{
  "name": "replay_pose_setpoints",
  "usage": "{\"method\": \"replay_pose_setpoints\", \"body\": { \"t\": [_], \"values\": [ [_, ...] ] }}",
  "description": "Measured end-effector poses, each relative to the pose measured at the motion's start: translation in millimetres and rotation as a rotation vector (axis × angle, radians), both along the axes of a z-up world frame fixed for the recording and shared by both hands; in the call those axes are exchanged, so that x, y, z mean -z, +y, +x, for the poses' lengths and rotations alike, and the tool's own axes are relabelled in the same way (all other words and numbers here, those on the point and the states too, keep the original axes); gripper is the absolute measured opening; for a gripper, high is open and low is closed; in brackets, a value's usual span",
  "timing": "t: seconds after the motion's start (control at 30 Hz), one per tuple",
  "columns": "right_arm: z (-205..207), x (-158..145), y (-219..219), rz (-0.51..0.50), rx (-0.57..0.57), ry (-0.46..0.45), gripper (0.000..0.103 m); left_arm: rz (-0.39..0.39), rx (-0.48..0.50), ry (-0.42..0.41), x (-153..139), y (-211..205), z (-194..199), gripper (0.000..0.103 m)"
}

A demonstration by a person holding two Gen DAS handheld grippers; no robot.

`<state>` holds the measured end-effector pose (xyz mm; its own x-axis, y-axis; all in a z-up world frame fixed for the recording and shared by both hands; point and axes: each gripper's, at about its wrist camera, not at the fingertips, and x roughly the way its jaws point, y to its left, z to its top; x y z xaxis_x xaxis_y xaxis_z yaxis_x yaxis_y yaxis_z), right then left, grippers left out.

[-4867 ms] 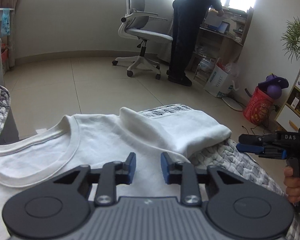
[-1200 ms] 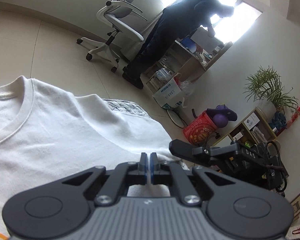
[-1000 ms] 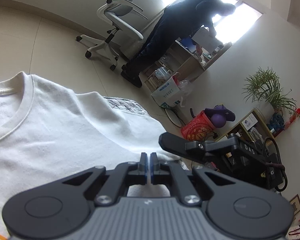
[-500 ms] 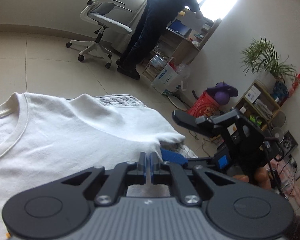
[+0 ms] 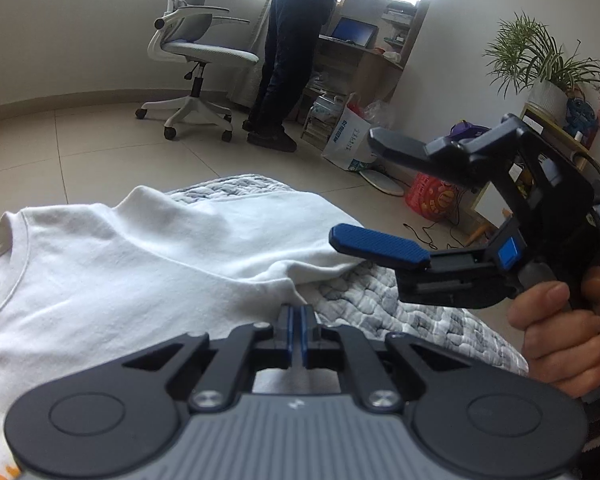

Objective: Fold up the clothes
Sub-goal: 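Open the right tool and withdraw it from the folded shirt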

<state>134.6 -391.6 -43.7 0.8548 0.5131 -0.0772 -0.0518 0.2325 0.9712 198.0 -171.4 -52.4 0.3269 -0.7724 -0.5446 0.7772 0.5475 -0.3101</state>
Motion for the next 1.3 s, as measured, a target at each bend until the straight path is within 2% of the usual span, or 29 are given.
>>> {"method": "replay_pose_setpoints", "body": {
  "t": [0.13, 0.2, 0.27, 0.43, 0.7, 0.93, 1.07, 1.3],
  "values": [
    [5.4, 4.1, 7.6, -0.039, 0.008, 0.022, 0.057, -0.057, -0.033, 0.032, -1.6, 7.7, 9.2, 0.003],
    [8.8, 5.1, 12.4, -0.055, 0.004, 0.03, 0.057, -0.022, -0.015, 0.044, 6.4, -1.2, 9.4, 0.003],
    [10.5, 3.6, 16.4, -0.083, 0.005, 0.03, 0.057, -0.006, -0.007, 0.004, 4.6, -3.6, 2.9, 0.003],
    [12.4, -2.7, 20.4, -0.134, 0.02, 0.043, 0.057, 0.001, -0.02, 0.013, -3.5, 0.4, -1.8, 0.01],
    [17.7, -17.0, 37.6, -0.217, 0.002, 0.094, 0.057, 0.009, -0.16, 0.027, -26.2, 27.5, -8.1, 0.028],
    [21.3, -34.6, 56.4, -0.238, -0.022, 0.112, 0.057, 0.06, -0.307, 0.029, -43.5, 73.6, -13.6, 0.036],
    [26.1, -48.5, 73.6, -0.258, -0.049, 0.112, 0.057, 0.085, -0.392, 0.008, -58.6, 98.7, -18.9, 0.042],
    [34.4, -71.2, 108.9, -0.306, -0.103, 0.104, 0.057, 0.116, -0.485, -0.031, -79.8, 143.1, -31.0, 0.051]
  ]
}}
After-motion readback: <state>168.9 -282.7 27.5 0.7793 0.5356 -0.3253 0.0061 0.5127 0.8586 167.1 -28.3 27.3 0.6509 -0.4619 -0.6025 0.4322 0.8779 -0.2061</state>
